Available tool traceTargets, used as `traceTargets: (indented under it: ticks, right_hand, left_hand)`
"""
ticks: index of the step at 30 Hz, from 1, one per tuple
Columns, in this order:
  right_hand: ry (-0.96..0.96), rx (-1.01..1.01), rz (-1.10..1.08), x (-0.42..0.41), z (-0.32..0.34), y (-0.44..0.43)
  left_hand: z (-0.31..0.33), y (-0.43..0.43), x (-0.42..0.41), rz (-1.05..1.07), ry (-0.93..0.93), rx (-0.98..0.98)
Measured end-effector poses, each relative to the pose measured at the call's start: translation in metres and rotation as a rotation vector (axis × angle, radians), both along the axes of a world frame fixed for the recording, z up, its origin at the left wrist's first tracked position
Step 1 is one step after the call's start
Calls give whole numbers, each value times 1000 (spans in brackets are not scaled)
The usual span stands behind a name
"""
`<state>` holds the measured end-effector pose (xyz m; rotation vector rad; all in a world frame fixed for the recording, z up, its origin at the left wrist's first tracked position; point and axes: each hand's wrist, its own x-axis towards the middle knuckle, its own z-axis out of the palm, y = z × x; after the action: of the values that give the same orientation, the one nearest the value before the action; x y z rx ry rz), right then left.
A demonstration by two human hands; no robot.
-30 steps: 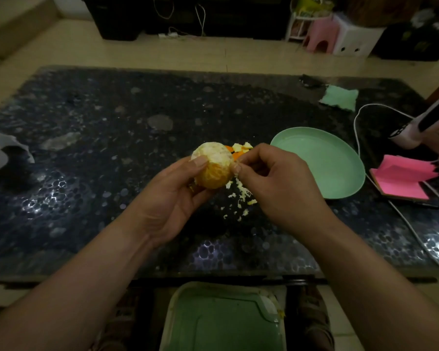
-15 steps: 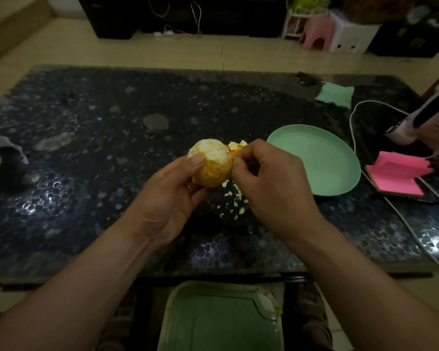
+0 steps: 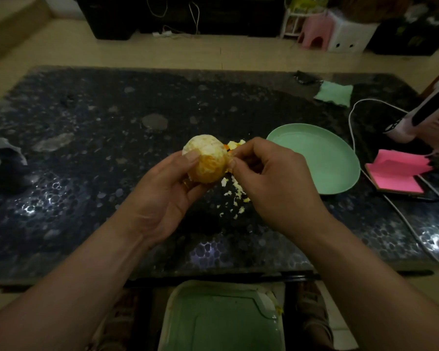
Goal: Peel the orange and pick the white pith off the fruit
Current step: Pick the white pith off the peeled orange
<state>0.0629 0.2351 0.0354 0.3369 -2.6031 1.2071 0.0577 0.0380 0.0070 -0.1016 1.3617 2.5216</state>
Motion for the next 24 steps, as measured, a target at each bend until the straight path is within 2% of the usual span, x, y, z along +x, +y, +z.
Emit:
traceTargets:
  ticks: [5,11,21,24]
  right_hand:
    - [14,74,4,-3,-5,3]
    - [103,131,-32,-2,-6,-1]
    - [0,-87,-59,-3,-2,2]
    - [-30,-80,-90,-6,-3,2]
  left_hand:
    - [0,1,0,61,57,-100]
    - [3,8,4,88,94,-129]
    - [13,7,7,-23,9,63]
    - [15,5,8,-36,-25,110]
